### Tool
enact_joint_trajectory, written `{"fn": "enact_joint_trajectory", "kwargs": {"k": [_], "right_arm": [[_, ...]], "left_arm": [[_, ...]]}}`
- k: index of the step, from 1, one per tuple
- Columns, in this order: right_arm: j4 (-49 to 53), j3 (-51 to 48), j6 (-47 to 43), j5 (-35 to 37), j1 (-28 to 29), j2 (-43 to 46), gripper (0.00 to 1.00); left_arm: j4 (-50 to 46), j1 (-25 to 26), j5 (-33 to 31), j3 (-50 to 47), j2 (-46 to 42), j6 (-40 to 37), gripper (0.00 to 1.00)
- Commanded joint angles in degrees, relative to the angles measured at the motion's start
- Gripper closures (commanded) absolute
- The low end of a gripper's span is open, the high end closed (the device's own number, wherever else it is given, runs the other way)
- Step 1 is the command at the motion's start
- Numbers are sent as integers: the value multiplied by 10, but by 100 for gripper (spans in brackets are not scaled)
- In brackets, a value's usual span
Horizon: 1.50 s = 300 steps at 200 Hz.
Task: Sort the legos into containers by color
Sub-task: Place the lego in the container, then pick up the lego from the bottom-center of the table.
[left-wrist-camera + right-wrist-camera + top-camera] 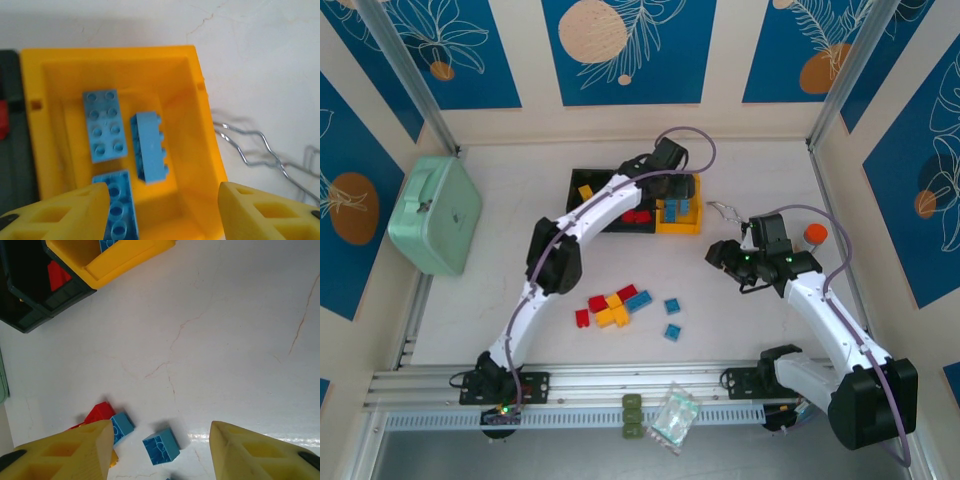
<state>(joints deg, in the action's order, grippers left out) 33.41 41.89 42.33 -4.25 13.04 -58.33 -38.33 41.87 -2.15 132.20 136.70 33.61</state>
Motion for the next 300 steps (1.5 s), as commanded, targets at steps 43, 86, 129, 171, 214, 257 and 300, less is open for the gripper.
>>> {"fn": "enact_joint_trajectory", "kwargs": {"k": [43, 86, 129, 171, 214, 257, 300], "right_arm": [[35, 44, -49, 38, 86, -48, 43], [49, 63, -65, 77, 164, -108, 42], [63, 80, -80, 112, 230, -182, 37], [66, 104, -87, 132, 289, -266, 35], [66, 131, -83, 153, 318, -340, 39], [70, 153, -86, 162, 323, -365, 61], [89, 186, -103, 174, 309, -345, 67]], "left_arm": [[76, -12, 125, -301, -257, -29, 37], [123, -55, 198, -551, -407, -2, 37], [150, -74, 226, -720, -533, 21, 36], [148, -87, 205, -803, -602, 41, 35], [155, -94, 202, -816, -607, 47, 35], [162, -97, 201, -818, -599, 53, 35], [171, -98, 200, -823, -596, 61, 35]]}}
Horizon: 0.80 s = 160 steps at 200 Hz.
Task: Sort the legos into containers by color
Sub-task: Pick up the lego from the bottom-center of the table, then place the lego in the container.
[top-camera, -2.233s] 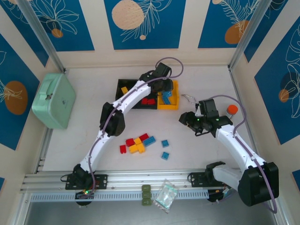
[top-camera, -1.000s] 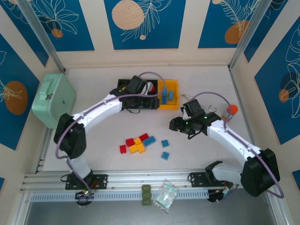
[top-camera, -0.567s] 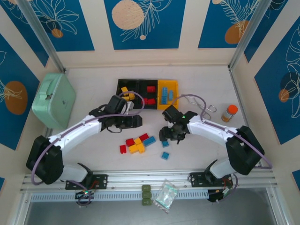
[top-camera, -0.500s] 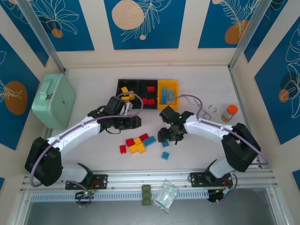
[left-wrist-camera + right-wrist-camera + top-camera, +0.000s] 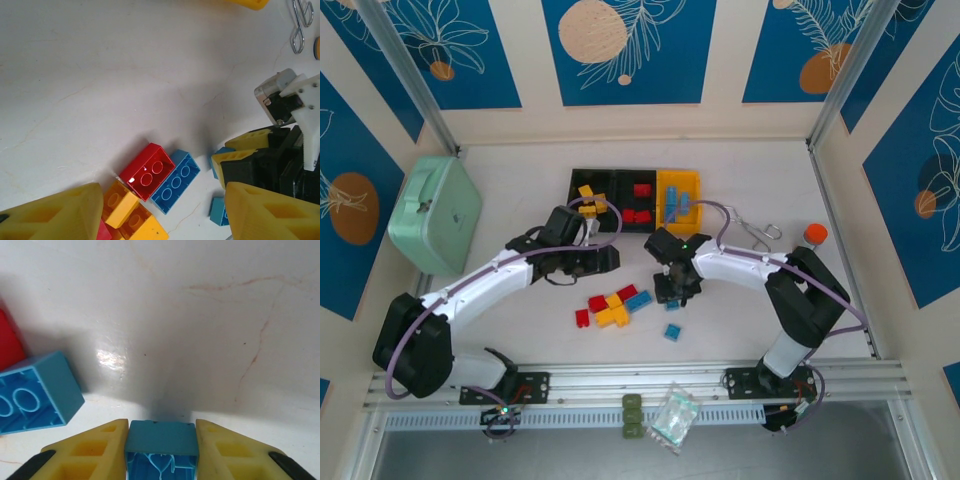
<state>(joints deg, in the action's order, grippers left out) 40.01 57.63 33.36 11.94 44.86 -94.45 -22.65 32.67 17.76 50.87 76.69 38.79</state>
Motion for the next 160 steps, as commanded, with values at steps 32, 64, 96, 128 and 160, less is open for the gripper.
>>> {"fn": "enact_joint_trajectory", "kwargs": {"k": [32, 64, 96, 128, 160], "right_arm": [[38, 78, -31, -2, -52, 35, 67], [39, 153, -51, -13, -115, 32, 67], [35, 247, -56, -9, -176, -19, 67], [38, 354, -54, -12, -218, -109, 66], [49, 454, -59, -16, -233, -207, 66]], "left_arm": [[32, -6, 6, -10, 7, 21, 35], [54, -6, 3, -15, 1, 34, 35], [70, -6, 0, -23, -3, 50, 35], [76, -6, -3, -29, -8, 57, 35], [77, -5, -4, -35, -13, 63, 35]]}}
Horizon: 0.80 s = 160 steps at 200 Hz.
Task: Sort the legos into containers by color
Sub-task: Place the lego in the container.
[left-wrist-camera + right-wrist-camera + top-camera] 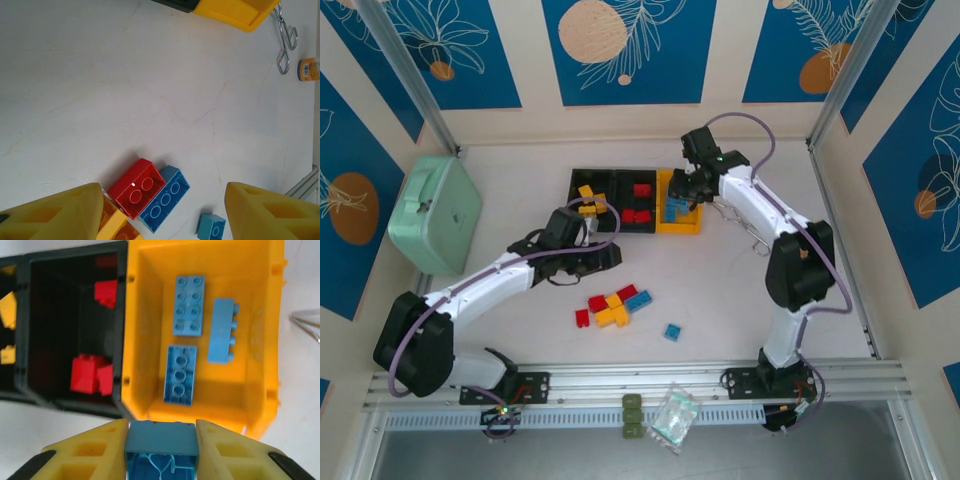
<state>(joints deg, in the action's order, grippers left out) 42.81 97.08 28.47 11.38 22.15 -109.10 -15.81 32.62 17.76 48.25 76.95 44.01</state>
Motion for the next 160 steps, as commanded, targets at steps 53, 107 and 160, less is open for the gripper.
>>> {"fn": "enact_joint_trajectory", "kwargs": {"k": [53, 107, 160], "right_arm": [[67, 146, -13, 21, -4, -147, 66], [63, 83, -24, 78, 8, -123, 59], [50, 62, -23, 80, 19, -85, 46]], "left_arm": [[-7, -6, -17, -18, -35, 13, 35], [-1, -6, -16, -22, -28, 16, 35], [-10, -5, -18, -15, -29, 17, 35]]}}
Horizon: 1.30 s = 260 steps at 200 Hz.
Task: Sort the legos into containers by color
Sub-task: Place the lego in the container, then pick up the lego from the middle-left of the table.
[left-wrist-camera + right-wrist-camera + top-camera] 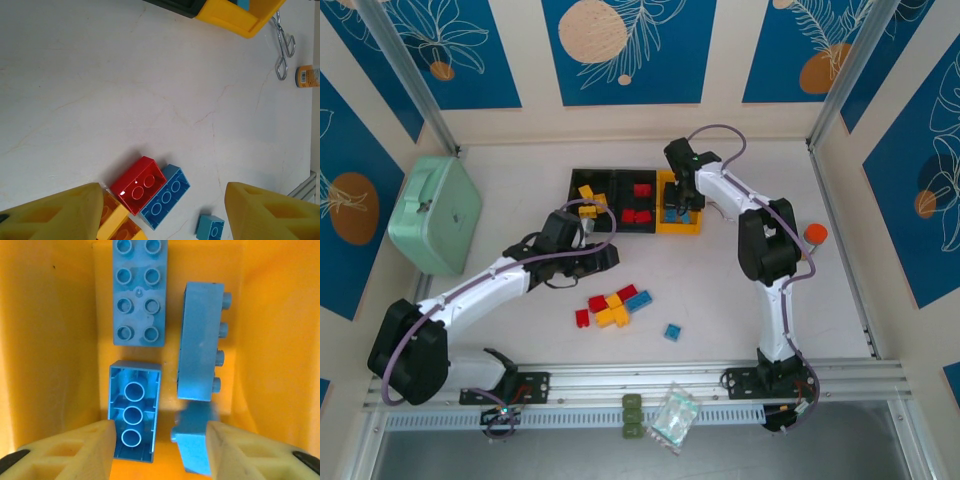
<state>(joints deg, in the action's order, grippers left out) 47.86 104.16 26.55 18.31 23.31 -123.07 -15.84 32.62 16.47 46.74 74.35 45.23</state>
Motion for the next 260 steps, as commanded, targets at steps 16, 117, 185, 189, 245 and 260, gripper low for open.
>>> {"fn": "enact_joint_trajectory", "kwargs": {"k": [16, 117, 185, 189, 245, 260], "right_arm": [[-12, -24, -7, 8, 13, 86, 46], [-100, -300, 19, -93, 28, 336, 46], [-128, -401, 51, -114, 27, 395, 46], [-128, -402, 53, -116, 28, 397, 46], [-174, -472, -11, -294, 15, 467, 45], [-168, -490, -24, -347, 15, 481, 44]], "left_arm": [[-21, -5, -10, 3, -7, 0, 35], [-209, 4, -76, 37, -7, -17, 35], [-341, 67, -168, -4, -25, 27, 42], [-340, 71, -168, -8, -25, 32, 42], [-278, 99, -165, -49, 6, 62, 43], [-259, 99, -165, -56, 17, 64, 43]]}}
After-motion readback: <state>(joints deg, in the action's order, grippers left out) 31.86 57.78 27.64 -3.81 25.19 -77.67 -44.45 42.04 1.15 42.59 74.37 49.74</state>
